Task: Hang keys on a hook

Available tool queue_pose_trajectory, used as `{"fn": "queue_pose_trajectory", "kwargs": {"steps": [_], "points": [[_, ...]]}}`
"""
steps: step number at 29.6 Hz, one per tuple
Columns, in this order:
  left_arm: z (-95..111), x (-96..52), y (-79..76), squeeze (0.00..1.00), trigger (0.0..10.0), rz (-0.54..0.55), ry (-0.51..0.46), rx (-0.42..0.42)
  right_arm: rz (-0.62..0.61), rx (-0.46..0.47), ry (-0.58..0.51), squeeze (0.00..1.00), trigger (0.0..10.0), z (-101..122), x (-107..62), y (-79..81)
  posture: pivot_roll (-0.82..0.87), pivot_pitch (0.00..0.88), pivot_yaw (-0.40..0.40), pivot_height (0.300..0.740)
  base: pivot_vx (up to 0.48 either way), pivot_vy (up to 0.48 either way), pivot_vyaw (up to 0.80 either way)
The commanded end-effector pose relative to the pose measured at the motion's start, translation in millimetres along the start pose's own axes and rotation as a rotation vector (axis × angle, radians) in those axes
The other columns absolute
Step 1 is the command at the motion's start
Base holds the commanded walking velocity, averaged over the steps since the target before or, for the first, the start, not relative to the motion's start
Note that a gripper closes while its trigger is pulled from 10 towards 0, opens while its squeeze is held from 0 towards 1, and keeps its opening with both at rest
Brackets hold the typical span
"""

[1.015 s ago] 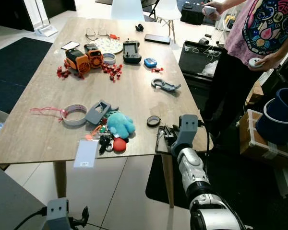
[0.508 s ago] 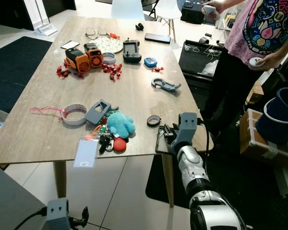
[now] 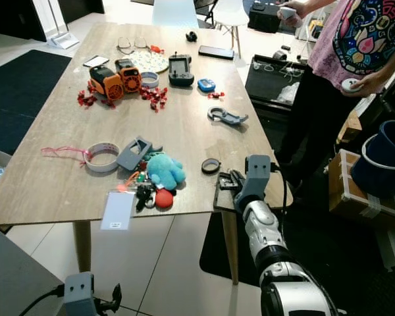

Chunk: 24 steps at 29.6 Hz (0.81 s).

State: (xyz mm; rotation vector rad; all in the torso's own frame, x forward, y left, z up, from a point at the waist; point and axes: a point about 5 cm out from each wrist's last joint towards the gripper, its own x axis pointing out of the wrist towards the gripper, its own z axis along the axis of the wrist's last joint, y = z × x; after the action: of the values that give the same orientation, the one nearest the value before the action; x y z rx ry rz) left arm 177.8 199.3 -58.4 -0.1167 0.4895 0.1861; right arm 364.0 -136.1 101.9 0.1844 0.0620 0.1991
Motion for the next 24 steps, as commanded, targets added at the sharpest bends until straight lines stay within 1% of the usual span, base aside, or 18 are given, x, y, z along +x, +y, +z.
{"fn": "queue_pose_trajectory", "kwargs": {"steps": [1, 6, 9, 11, 12, 13, 14, 15, 18, 20, 21, 22, 23, 24], "points": [[-6, -3.2, -0.9, 0.0, 10.0, -0.004, 0.029, -0.003, -0.018, 0.004, 0.011, 0.0, 0.0, -3, -2.5, -5.6, 0.06, 0.127, -0.079, 0.74, 0.0, 0.0, 0.0], [-6, -2.4, -0.7, 0.0, 10.0, -0.004, 0.028, -0.001, -0.019, 0.006, 0.009, 0.0, 0.0, -3, -2.2, -5.4, 0.07, 0.116, -0.077, 0.74, 0.0, 0.0, 0.0], [-4, -1.2, -0.6, 0.0, 10.0, -0.004, 0.026, -0.001, -0.019, 0.012, -0.009, 0.0, 0.0, 1, -0.8, -5.2, 0.07, 0.106, -0.075, 0.74, 0.0, 0.0, 0.0], [-3, 0.1, -0.7, 0.0, 10.0, -0.006, 0.023, 0.0, -0.024, 0.029, -0.068, 0.0, 0.0, 14, 2.6, -6.1, 0.06, 0.103, -0.075, 0.74, 0.0, 0.0, 0.0], [-3, 0.1, -0.7, 0.0, 10.0, -0.006, 0.023, 0.0, -0.024, 0.029, -0.068, 0.0, 0.0, 14, 2.6, -6.1, 0.06, 0.103, -0.075, 0.74, 0.0, 0.0, 0.0], [-2, 0.5, -0.9, 0.0, 10.0, -0.007, 0.022, 0.0, -0.028, 0.041, -0.098, 0.0, 0.0, 20, 4.1, -7.2, 0.06, 0.1, -0.073, 0.74, 0.0, 0.0, 0.0], [-2, 0.5, -0.9, 0.0, 10.0, -0.007, 0.022, 0.0, -0.028, 0.041, -0.098, 0.0, 0.0, 20, 4.1, -7.2, 0.06, 0.1, -0.073, 0.74, 0.0, 0.0, 0.0], [-2, 0.8, -1.0, 0.0, 10.0, -0.008, 0.022, 0.001, -0.033, 0.05, -0.119, 0.0, 0.0, 25, 5.1, -8.2, 0.06, 0.098, -0.073, 0.74, 0.0, 0.0, 0.0], [-1, 1.3, -1.2, 0.0, 10.0, -0.01, 0.02, 0.001, -0.048, 0.079, -0.21, 0.0, 0.0, 47, 8.5, -13.4, 0.06, 0.098, -0.073, 0.74, 0.0, 0.0, 0.0], [-1, 1.3, -1.2, 0.0, 10.0, -0.01, 0.02, 0.001, -0.048, 0.079, -0.21, 0.0, 0.0, 47, 8.5, -13.4, 0.06, 0.098, -0.073, 0.74, 0.0, 0.0, 0.0], [-1, 1.4, -1.1, 0.0, 10.0, -0.01, 0.02, 0.002, -0.064, 0.092, -0.27, 0.0, 0.0, 61, 9.2, -18.1, 0.07, 0.092, -0.072, 0.74, 0.0, 0.0, 0.0], [-1, 1.5, -1.1, 0.0, 10.0, -0.009, 0.02, 0.002, -0.075, 0.1, -0.309, 0.0, 0.0, 71, 9.4, -21.2, 0.07, 0.091, -0.071, 0.74, 0.0, 0.0, 0.0], [-1, 1.5, -1.1, 0.0, 10.0, -0.009, 0.02, 0.002, -0.075, 0.1, -0.309, 0.0, 0.0, 71, 9.4, -21.2, 0.07, 0.091, -0.071, 0.74, 0.0, 0.0, 0.0], [-1, 1.7, -1.1, 0.0, 10.0, -0.009, 0.02, 0.002, -0.091, 0.105, -0.35, 0.0, 0.0, 80, 8.8, -25.5, 0.07, 0.092, -0.071, 0.74, 0.0, 0.0, 0.0]]}}
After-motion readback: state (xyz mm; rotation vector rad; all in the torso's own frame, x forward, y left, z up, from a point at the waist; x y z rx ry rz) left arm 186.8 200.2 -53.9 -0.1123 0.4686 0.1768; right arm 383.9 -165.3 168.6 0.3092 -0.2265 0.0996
